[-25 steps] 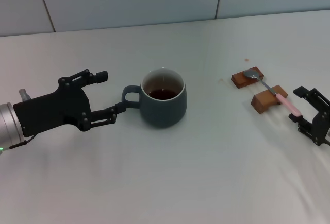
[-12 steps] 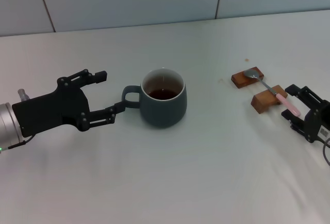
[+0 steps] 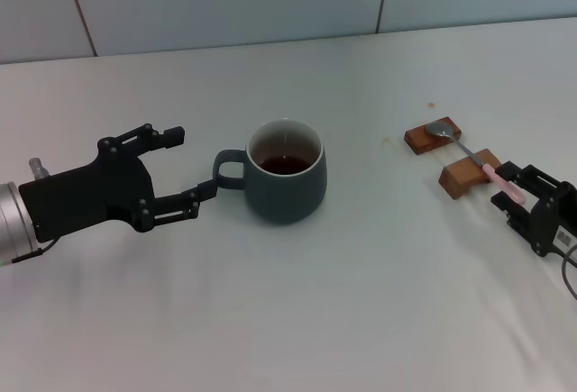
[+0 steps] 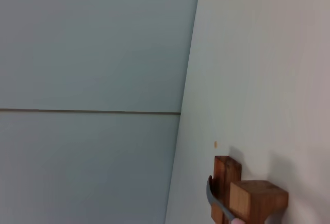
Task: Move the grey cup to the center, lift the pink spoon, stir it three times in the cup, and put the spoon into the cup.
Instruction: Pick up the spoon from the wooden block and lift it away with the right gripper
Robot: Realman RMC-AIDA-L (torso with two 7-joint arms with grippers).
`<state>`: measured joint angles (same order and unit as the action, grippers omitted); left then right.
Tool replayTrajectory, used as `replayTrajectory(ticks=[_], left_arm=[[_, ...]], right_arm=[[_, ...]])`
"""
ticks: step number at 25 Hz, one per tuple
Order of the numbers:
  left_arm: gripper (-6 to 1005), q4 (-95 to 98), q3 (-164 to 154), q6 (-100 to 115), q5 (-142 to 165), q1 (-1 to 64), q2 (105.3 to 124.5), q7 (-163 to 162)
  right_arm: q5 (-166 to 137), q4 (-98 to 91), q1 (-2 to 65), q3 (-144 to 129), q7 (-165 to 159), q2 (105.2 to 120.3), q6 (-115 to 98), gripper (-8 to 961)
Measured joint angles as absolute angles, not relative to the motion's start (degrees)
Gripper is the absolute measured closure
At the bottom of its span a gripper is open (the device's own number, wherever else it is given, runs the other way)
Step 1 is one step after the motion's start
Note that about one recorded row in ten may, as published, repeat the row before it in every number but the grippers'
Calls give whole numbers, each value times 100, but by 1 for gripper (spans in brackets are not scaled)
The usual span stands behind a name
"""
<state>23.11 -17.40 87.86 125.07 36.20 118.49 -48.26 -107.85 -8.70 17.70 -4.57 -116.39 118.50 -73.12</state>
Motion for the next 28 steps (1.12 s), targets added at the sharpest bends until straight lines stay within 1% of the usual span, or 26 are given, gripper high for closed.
replayTrajectory(ticks=[4,22,28], left_arm=[[157,2312,-1755,8779,12507,3620,11847,-4826],[158,2312,-1817,8778,12489,3636,11865,-4948],[158,2312,-1819,8786,12494,3640,11866,-4958]], right_arm=[[-10775,-870,1739,-441,-11642,11877,-7311,435],[-10759,-906,1668,-415,-11586,11883,-7332,439],[-10740,-910,1637,-404,-11540,11883,-7338,518]])
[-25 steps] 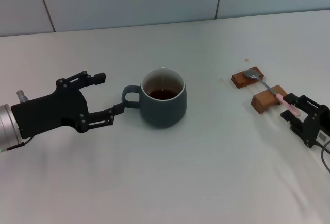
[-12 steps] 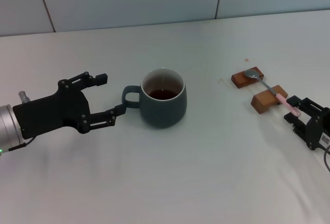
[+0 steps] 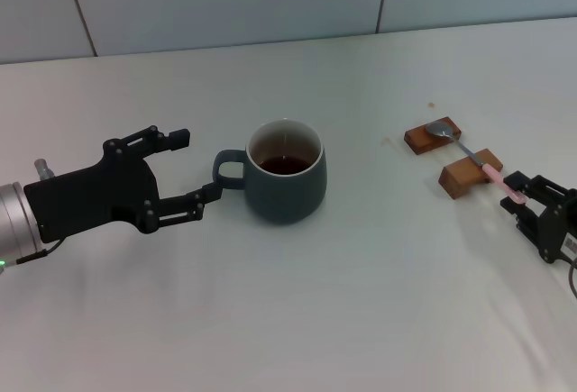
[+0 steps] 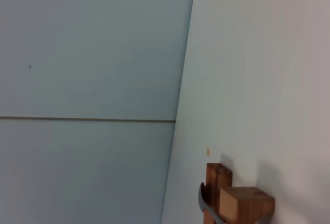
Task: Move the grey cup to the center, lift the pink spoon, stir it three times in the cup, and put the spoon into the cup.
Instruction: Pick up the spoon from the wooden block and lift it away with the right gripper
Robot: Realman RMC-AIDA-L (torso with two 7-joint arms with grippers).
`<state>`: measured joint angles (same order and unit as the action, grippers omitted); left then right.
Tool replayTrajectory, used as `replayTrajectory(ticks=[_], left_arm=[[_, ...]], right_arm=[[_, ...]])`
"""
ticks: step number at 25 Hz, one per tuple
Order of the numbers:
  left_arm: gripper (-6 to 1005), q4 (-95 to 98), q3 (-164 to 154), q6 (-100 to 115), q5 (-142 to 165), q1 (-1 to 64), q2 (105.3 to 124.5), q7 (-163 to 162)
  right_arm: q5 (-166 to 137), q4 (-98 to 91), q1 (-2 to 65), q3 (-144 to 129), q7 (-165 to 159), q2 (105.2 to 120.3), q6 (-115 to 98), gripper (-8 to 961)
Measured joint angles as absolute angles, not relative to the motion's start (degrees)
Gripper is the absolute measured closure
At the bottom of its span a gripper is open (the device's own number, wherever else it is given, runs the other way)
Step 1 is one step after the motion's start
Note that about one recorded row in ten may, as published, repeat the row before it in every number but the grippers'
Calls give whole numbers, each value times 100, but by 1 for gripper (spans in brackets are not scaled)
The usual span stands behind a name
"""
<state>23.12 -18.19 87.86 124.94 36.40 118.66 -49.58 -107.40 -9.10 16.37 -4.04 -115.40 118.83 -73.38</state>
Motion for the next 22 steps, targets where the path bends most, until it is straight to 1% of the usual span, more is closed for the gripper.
replayTrajectory(ticks=[2,12,22], left_arm=[[158,2309,-1819,8789,12501,3640,11865,-4963],[158,2302,-1819,8789,12499,3657,11865,-4966],[158,2311,-1877,8789,12471,3674,11865,-4967]], right_arm=[[-10739,-912,1629,-400,-11534,11883,-7344,544],[-10732,-914,1617,-397,-11527,11883,-7361,615],[-10723,-932,1616,-394,-11509,11879,-7364,634]])
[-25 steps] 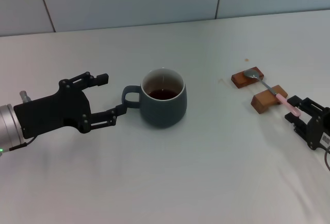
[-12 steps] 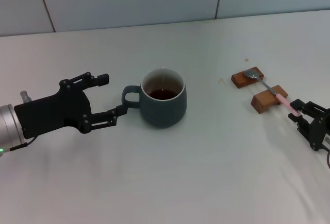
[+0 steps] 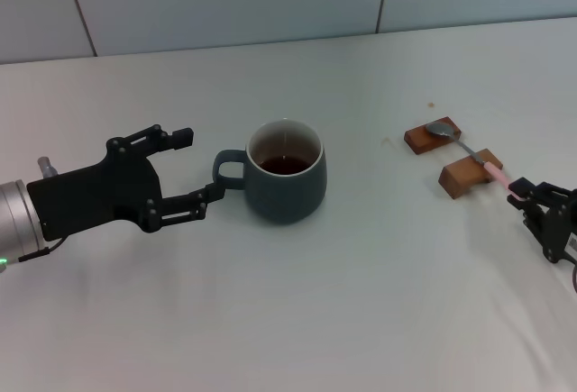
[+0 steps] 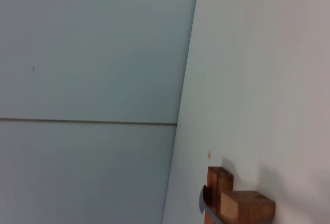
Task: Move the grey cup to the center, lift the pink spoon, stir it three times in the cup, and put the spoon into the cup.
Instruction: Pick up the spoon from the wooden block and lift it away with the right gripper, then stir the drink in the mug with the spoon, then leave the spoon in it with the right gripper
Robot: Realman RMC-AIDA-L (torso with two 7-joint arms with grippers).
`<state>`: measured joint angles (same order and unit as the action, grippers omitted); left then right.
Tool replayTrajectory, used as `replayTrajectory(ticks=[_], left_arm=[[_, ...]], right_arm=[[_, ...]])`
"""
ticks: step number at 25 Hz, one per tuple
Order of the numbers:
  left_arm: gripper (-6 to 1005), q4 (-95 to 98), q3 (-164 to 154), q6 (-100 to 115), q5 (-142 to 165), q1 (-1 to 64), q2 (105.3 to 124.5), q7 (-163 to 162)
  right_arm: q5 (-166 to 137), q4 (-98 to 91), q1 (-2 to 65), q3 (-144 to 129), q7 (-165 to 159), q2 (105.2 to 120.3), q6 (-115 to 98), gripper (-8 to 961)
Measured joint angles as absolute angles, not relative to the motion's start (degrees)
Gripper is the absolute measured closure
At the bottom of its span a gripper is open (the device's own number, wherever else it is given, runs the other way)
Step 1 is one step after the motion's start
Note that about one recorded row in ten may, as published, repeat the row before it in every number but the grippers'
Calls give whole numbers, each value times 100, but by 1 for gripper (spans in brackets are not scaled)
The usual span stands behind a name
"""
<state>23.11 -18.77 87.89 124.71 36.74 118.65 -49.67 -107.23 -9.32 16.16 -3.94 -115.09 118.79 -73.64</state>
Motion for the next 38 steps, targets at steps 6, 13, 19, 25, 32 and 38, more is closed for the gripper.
replayTrajectory(ticks=[6,13,19,25,32,38], left_arm=[[158,2311,-1881,8789,12470,3665,11865,-4977],[159,2312,-1881,8892,12463,3652,11866,-5019],[159,2266,-1864,8921,12392,3642,11874,-4985],[159,2273,-1902,8922,12365,3634,11874,-4991],[159,2313,-2289,8836,12371,3633,11874,-5162],[159,2324,-2373,8801,12368,3634,11874,-5205]], right_arm=[[-10716,-1064,1604,-374,-11440,11887,-7443,791],[-10710,-1760,1480,-51,-11104,11899,-8142,841],[-10713,-2954,1564,34,-11137,11835,-9198,838],[-10734,-5105,1736,-248,-11845,11778,-10335,832],[-10922,-8995,1733,-1302,-13145,11817,-11004,826],[-11093,-10827,2300,-1884,-14452,11400,-11953,820]])
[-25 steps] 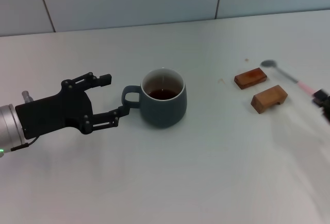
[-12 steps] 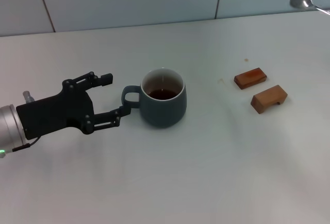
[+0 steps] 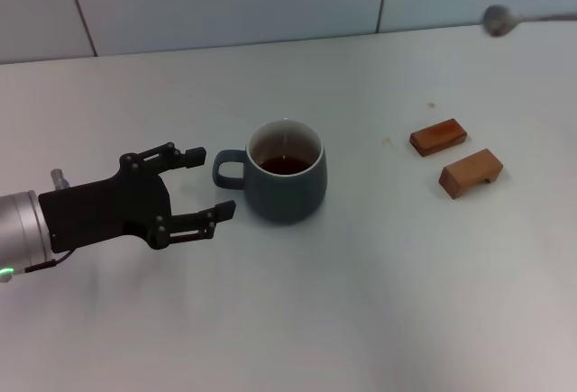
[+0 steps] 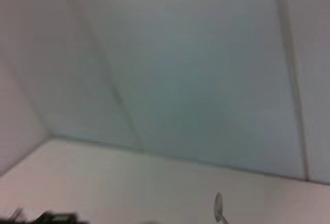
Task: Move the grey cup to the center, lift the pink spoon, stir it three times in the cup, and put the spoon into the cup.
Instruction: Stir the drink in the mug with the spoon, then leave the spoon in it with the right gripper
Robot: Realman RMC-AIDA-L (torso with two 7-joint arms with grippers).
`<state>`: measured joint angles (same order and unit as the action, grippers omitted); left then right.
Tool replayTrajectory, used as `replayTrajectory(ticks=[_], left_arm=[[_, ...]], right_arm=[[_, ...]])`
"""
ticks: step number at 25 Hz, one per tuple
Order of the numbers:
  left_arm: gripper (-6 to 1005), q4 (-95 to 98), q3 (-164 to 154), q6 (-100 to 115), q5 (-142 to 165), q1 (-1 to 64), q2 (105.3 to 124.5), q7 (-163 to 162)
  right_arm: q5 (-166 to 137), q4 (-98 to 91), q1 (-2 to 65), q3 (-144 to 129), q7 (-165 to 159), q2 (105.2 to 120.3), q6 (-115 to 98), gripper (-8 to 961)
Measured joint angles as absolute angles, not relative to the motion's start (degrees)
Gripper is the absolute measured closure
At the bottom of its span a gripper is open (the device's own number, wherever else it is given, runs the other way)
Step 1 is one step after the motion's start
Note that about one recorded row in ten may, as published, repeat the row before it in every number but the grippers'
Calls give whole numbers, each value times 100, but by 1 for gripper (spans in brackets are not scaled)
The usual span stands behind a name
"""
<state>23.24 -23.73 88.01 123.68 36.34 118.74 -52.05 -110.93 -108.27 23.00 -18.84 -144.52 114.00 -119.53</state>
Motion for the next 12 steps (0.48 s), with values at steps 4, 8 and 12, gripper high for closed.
replayTrajectory(ticks=[4,8,12], left_arm=[[159,2353,-2399,8725,12390,3639,11873,-5226],[158,2356,-2421,8703,12406,3656,11874,-5272],[158,2360,-2494,8700,12412,3667,11874,-5309]], right_arm=[[-11222,-11046,2970,-2229,-15032,11120,-12418,816],[-11832,-10903,3562,-3177,-15250,10958,-12407,812],[-12188,-10625,3948,-3495,-15245,10924,-12392,808]])
